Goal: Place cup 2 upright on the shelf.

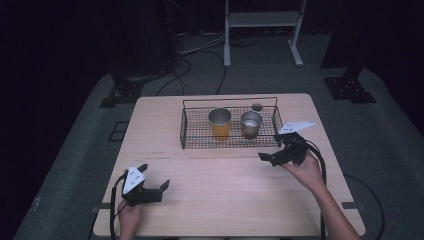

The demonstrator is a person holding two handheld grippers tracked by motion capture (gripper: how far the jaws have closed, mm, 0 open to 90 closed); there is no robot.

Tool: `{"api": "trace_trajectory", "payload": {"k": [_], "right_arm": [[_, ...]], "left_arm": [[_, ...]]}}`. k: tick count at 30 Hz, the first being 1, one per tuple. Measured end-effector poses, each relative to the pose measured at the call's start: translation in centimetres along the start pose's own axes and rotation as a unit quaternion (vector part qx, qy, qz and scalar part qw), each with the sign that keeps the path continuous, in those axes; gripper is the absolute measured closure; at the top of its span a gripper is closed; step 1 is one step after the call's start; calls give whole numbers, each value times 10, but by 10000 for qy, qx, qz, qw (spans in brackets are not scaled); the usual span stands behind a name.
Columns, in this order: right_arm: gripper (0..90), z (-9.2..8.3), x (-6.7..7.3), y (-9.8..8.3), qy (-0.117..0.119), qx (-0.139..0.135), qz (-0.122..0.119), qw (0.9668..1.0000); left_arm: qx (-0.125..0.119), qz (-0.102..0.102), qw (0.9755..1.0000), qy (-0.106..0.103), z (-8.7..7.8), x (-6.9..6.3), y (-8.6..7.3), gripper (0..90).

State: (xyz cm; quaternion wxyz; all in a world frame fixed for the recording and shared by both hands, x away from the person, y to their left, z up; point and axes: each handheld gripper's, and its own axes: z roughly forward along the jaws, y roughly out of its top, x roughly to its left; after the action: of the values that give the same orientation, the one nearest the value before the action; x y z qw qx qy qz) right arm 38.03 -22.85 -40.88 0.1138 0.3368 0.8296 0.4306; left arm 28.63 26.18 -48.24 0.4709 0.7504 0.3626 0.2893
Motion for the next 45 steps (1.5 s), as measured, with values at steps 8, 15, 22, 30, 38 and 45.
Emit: {"api": "trace_trajectory", "payload": {"k": [8,15,22,30,38,45], "right_arm": [[2,-6,5,-14,37,-66,50,10000],[2,-10,5,-25,24,-112,134,9998],[4,-15,6,-38,-12,-140,207,9997],[4,-20,6,-53,-43,-172,325,9993],[4,-27,6,-66,-108,-234,438,9987],[4,-31,6,-79,-177,-342,570,9976]], "left_arm": [[15,6,10000,2,0,0,0,0],[14,5,10000,2,0,0,0,0],[15,4,10000,3,0,0,0,0],[13,-3,10000,8,0,0,0,0],[16,-1,10000,5,0,0,0,0],[29,13,10000,13,1,-1,0,0]]}}
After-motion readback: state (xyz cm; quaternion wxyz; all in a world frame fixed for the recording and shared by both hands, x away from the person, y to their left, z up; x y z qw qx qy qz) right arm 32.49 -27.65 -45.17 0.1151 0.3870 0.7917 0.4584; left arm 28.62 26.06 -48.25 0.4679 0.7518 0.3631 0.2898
